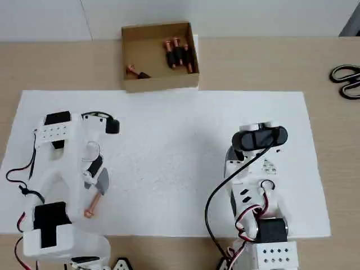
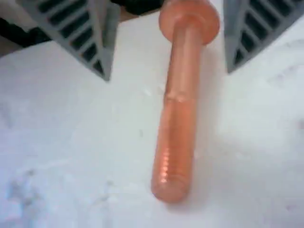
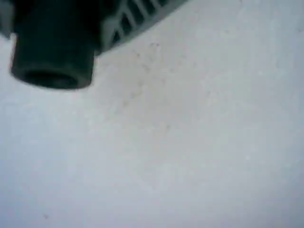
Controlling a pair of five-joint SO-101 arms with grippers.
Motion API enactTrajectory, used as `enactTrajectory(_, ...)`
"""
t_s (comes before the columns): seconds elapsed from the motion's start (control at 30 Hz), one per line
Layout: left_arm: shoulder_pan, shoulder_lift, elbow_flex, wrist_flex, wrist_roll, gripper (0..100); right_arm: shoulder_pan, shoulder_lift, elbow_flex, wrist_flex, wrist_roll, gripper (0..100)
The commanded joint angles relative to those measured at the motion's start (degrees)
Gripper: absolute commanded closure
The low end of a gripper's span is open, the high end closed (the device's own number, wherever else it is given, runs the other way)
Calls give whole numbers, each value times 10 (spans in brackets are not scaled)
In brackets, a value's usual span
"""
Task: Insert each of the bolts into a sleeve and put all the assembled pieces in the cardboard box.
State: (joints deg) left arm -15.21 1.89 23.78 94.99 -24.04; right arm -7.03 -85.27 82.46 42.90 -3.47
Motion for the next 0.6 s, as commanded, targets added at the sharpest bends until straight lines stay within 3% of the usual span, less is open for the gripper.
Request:
enactTrajectory(0.0,2,13,-18,-17,1,848,-3,-7,-4,-12,2,995)
enactTrajectory(0.57,-3,175,-21,-79,4,852,0,-7,-4,-8,2,995)
